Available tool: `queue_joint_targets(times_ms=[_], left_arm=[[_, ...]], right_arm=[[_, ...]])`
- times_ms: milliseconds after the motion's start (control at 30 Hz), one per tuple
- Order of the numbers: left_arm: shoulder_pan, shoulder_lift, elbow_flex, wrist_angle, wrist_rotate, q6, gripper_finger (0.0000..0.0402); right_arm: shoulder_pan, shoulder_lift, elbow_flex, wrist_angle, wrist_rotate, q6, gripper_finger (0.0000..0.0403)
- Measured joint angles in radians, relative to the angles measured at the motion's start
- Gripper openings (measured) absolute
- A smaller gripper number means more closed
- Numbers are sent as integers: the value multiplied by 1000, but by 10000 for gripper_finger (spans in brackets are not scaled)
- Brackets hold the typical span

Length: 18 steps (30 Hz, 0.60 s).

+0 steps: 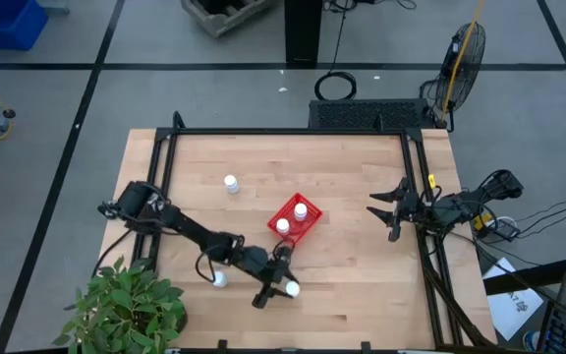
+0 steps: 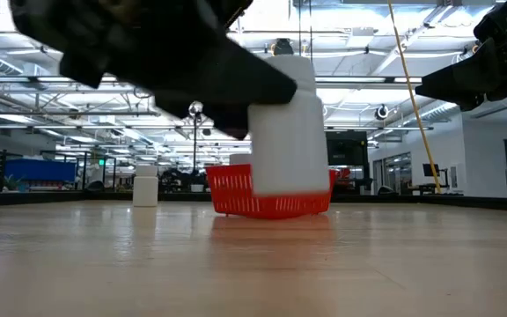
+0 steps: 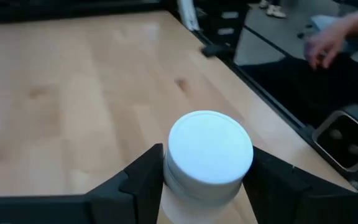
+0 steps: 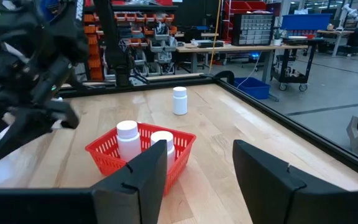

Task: Pick and place pill bottles into a basket
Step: Put the white medicine bottle into the red bin

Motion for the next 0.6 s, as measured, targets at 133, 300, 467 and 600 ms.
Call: queue_joint_targets(times_ms=[133,300,467,600], left_arm=[[53,-74,0,-34,-4,37,181],[136,-160,0,-120,-45,114,190],[229,-173,0,-143,-36,138,196],[300,-173,0,-169,-28,130,182]], right_arm=[[0,0,0,0,0,0,174],[0,0,0,1,0,0,177],[0,0,0,1,0,0,174],[0,0,0,0,0,0,172]])
